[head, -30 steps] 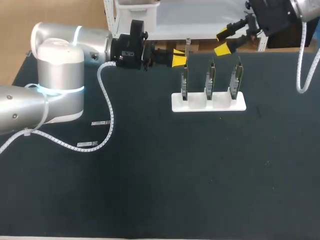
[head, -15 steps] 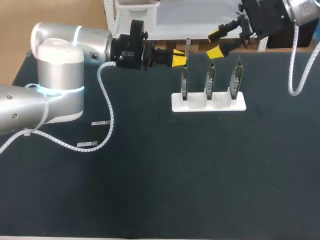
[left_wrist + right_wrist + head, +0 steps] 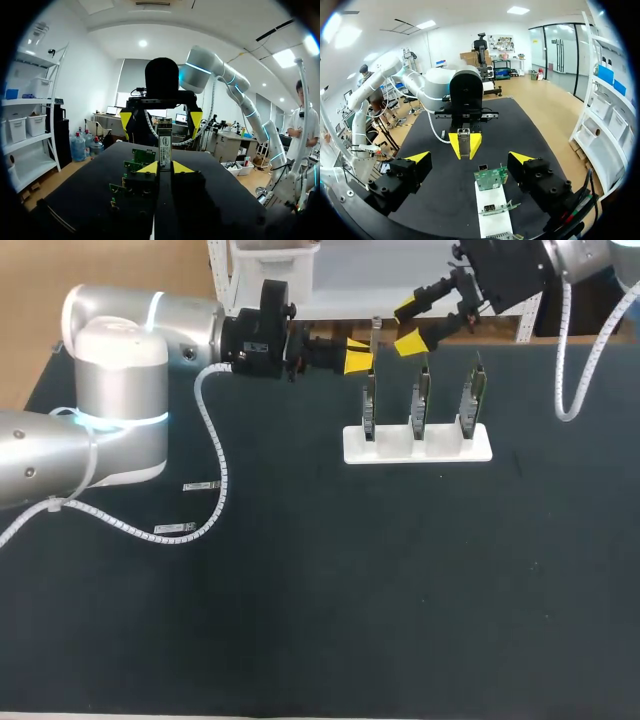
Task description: Pick up the optical module with the left hand, and insert it into the network port with the right hand.
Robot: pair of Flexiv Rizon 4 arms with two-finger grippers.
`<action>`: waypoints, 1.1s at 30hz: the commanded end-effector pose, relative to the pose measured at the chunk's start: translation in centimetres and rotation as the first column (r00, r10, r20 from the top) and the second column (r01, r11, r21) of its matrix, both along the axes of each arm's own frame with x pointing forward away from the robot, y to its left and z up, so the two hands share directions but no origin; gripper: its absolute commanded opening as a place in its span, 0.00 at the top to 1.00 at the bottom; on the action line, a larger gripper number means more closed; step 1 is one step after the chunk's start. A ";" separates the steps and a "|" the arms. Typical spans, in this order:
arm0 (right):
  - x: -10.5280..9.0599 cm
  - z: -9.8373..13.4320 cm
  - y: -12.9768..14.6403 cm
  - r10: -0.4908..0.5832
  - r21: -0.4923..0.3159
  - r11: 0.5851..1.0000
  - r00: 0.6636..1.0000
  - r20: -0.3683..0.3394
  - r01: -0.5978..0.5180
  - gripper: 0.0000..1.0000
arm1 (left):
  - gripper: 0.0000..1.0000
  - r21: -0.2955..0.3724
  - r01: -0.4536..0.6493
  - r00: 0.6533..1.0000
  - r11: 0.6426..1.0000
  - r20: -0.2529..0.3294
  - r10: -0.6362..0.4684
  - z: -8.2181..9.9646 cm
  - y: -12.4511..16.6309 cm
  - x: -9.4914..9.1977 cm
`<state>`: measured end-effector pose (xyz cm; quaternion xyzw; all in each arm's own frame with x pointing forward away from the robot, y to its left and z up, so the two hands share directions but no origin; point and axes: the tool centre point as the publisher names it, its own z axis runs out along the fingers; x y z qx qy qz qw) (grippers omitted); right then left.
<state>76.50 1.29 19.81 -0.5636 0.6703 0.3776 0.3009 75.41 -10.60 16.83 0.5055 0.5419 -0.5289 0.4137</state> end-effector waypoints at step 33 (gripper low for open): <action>-0.1 1.1 2.9 0.100 -0.001 0.995 0.995 -0.017 -0.100 0.00 | 1.00 0.000 -0.005 1.000 1.000 0.001 0.005 0.0 0.0 -0.1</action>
